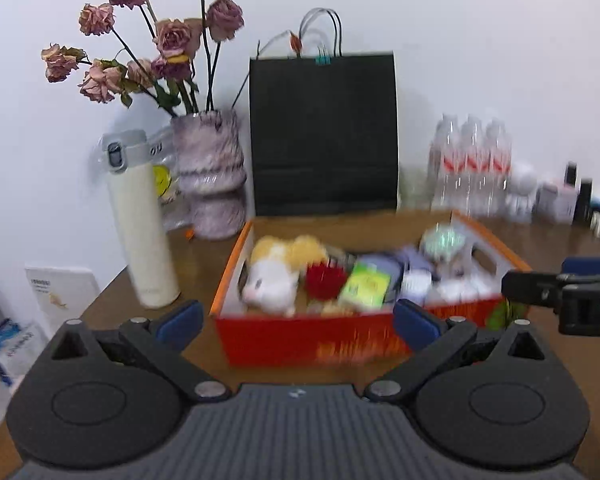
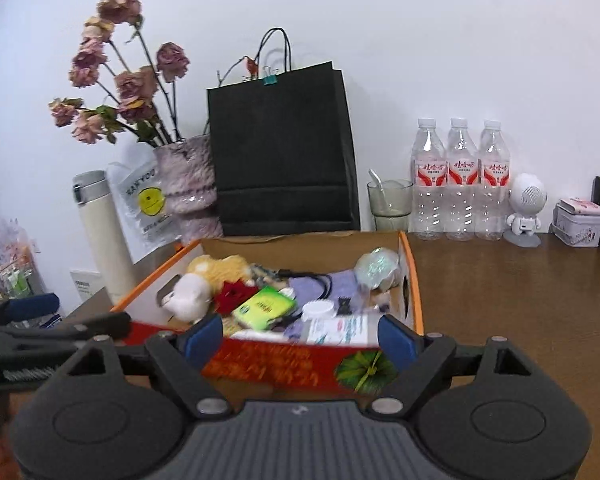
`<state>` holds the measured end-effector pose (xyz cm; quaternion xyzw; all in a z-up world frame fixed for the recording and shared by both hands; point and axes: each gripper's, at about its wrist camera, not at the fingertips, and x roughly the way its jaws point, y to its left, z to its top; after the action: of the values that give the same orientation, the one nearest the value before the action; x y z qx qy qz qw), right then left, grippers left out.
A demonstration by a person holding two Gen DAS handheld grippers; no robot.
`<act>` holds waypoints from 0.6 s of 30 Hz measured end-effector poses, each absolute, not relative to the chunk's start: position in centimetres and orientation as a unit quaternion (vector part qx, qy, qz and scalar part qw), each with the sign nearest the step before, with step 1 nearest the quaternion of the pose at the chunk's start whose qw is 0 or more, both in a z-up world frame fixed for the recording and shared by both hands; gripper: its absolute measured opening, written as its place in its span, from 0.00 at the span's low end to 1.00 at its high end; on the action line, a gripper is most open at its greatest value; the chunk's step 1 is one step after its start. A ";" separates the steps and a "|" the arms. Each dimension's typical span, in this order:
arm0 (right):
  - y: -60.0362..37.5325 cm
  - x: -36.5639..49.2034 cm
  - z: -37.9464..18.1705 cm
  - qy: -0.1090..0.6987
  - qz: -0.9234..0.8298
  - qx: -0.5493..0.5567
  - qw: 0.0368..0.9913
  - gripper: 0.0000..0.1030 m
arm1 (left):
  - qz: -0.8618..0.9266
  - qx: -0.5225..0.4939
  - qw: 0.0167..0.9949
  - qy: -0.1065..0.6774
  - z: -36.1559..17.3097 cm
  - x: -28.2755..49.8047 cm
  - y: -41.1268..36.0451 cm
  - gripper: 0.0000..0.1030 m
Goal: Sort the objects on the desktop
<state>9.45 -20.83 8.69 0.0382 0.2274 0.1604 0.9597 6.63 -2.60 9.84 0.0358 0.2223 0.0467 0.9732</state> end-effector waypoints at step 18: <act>-18.9 -5.3 3.7 0.319 0.183 -0.011 0.930 0.86 | 0.034 -0.001 0.945 0.324 4.6 -6.4 -2.1 1.00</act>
<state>-5.29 -18.87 3.70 -0.0113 0.3192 0.1832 0.9298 -6.45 -2.07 4.63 -0.0012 0.3242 0.0339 0.9454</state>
